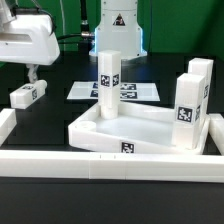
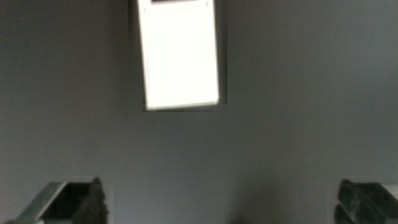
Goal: Assemble desk
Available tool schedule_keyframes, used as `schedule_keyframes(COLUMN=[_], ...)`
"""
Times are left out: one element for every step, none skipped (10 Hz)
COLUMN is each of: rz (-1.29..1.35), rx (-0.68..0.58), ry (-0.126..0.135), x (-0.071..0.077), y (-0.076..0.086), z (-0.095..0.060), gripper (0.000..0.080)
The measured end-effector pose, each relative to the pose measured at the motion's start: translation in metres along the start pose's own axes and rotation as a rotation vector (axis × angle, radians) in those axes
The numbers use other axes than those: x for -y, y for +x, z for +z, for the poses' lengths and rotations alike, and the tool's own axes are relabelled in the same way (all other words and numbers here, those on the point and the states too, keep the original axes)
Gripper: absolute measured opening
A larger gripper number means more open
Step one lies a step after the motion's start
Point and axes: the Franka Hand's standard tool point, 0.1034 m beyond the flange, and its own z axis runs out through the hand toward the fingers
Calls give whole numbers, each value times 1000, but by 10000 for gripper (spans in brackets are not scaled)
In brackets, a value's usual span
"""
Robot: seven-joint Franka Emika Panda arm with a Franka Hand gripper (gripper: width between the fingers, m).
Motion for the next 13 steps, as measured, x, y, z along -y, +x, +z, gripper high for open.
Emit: schedule_keyframes(rz=[-4,-8,-9,-4,-4,-4,-3,1,4,6,7,5,3], rx=[37,112,182,229,283,350,388,449,486,553,603,627,632], ry=[6,18,25,25,31,30,23,17,14,18,13,2,1], x=[2,4,2,-2,-2,-4,-7,-12,-14,-14,-15,-17,-16], y=[3,-2,-2,1,-2,-5,-4,-7,-8,-14,-15,-15,-15], z=[0,2,5,10,13,16,22,30,36,38,43,48,51], gripper=[649,649,649,649,649,649,649,649,649,649,649,649,649])
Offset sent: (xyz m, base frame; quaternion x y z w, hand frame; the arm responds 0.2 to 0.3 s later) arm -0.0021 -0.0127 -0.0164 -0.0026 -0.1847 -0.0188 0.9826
